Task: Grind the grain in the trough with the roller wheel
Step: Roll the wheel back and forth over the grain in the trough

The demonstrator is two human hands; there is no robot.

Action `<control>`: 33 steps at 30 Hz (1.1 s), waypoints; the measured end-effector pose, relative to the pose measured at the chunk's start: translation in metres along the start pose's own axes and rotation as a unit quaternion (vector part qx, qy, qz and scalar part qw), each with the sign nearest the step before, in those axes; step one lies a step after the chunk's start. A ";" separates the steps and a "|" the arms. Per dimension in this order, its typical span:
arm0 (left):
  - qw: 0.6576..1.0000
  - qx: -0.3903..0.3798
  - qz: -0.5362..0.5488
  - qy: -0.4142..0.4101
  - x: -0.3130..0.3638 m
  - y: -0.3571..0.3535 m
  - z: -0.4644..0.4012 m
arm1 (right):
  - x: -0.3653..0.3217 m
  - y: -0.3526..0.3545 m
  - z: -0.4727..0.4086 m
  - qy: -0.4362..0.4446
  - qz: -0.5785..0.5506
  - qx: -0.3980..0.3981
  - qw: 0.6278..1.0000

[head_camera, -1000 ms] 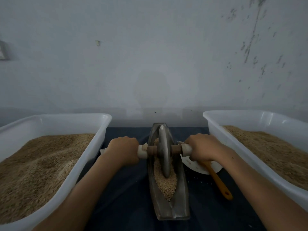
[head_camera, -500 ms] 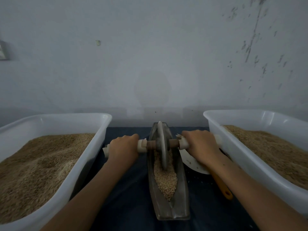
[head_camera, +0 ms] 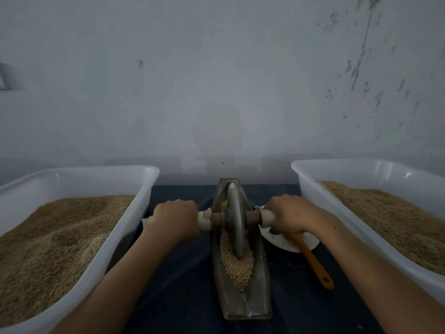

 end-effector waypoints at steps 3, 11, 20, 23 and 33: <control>0.999 0.037 0.017 0.012 0.000 -0.001 -0.001 | -0.002 0.005 -0.001 0.006 -0.013 0.112 0.994; 0.991 0.131 -0.002 0.005 0.003 0.005 0.002 | -0.002 0.007 0.000 0.004 -0.021 0.198 0.980; 0.999 -0.024 0.027 -0.019 -0.002 -0.005 -0.002 | -0.002 0.004 0.006 0.007 0.013 -0.020 1.000; 1.000 -0.008 0.027 -0.011 -0.004 -0.006 -0.005 | -0.002 0.003 0.001 0.013 0.013 0.010 1.000; 0.989 0.145 0.014 -0.008 -0.005 -0.001 -0.004 | -0.003 0.006 -0.005 0.026 -0.018 0.258 0.966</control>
Point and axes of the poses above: each hand's wrist, its own z-axis away from the middle knuckle, its own y-axis out of the back of the hand, x = y × z, the point moved 6 cm from there along -z, towards the middle knuckle, and after that the axes turned 12 degrees about -y, right-handed, at the moved point
